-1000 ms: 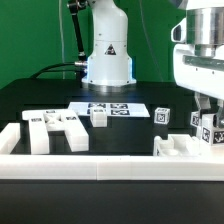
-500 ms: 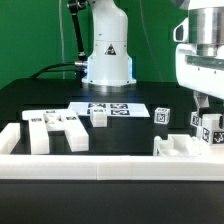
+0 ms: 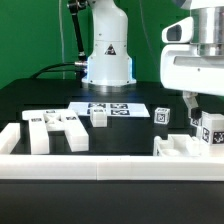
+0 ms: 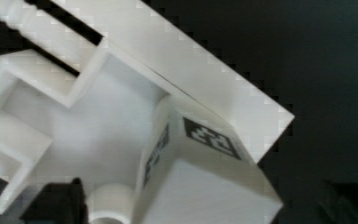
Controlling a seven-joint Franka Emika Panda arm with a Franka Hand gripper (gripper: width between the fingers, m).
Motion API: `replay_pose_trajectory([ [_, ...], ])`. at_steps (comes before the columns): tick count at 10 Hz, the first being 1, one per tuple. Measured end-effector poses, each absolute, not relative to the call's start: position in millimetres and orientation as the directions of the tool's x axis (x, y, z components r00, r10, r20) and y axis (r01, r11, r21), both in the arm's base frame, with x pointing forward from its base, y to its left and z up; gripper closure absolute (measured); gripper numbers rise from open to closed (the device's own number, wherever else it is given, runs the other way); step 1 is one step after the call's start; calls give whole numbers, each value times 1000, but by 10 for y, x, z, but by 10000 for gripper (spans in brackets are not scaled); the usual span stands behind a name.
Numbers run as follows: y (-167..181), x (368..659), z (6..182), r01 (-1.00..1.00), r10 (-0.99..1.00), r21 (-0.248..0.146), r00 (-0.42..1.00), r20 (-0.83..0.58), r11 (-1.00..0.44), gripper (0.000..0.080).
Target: Assemble chair
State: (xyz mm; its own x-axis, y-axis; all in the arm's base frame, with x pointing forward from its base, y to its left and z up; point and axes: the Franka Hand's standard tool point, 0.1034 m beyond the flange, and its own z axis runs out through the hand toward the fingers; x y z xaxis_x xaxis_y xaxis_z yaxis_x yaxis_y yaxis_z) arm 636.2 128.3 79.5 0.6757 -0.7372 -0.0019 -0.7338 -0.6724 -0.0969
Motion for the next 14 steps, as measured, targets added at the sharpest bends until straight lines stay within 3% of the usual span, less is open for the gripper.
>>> replay_pose_trajectory([
  [5, 1342, 6386, 804, -333, -337, -68, 938, 78, -941, 150],
  [10, 1278, 6415, 812, 20, 17, -27, 994, 107, -999, 150],
  [12, 1268, 6417, 812, 33, 30, -26, 994, 107, -999, 160],
  [13, 1265, 6417, 812, 32, 29, -26, 994, 107, -999, 350],
  [14, 1266, 6417, 812, 24, 21, -27, 994, 107, -999, 350],
])
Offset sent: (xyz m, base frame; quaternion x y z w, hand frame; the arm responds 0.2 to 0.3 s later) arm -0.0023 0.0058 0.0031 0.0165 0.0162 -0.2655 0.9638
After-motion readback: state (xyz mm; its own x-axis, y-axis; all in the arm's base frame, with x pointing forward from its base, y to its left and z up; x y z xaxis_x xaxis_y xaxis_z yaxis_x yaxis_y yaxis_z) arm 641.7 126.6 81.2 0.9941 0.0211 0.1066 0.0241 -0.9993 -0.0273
